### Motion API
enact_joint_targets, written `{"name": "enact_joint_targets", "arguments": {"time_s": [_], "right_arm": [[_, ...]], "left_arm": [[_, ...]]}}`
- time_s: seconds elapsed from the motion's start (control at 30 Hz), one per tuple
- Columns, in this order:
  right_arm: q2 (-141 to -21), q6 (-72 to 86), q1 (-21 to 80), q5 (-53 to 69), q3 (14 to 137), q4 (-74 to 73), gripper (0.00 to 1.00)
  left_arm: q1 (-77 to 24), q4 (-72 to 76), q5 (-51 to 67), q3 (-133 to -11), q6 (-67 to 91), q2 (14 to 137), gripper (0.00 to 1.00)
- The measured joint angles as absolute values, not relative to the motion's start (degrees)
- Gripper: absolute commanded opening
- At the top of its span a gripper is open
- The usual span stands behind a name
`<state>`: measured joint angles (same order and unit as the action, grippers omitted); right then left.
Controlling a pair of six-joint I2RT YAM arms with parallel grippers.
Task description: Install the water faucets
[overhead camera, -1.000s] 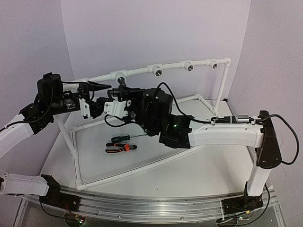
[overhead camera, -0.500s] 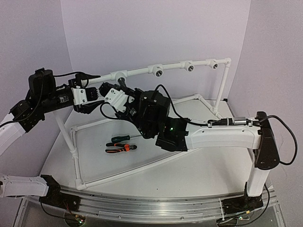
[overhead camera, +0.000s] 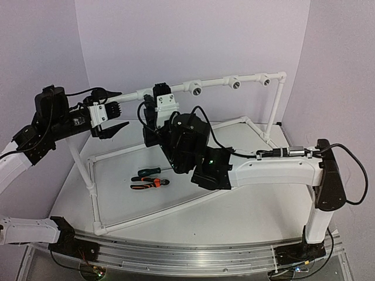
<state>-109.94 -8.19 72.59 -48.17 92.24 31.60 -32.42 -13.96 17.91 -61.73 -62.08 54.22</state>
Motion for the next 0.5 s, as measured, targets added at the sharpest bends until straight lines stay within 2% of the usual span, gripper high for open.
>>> {"name": "enact_joint_targets", "arguments": {"time_s": [0.23, 0.5], "right_arm": [[-111.0, 5.3, 73.0, -49.8, 94.5, 28.9, 0.0], [-110.5, 13.9, 73.1, -49.1, 94.9, 26.0, 0.0]], "left_arm": [[-32.4, -4.7, 21.2, -56.4, -66.7, 54.2, 0.82], [-32.4, 12.9, 27.3, -49.8, -73.5, 58.0, 0.81]]}}
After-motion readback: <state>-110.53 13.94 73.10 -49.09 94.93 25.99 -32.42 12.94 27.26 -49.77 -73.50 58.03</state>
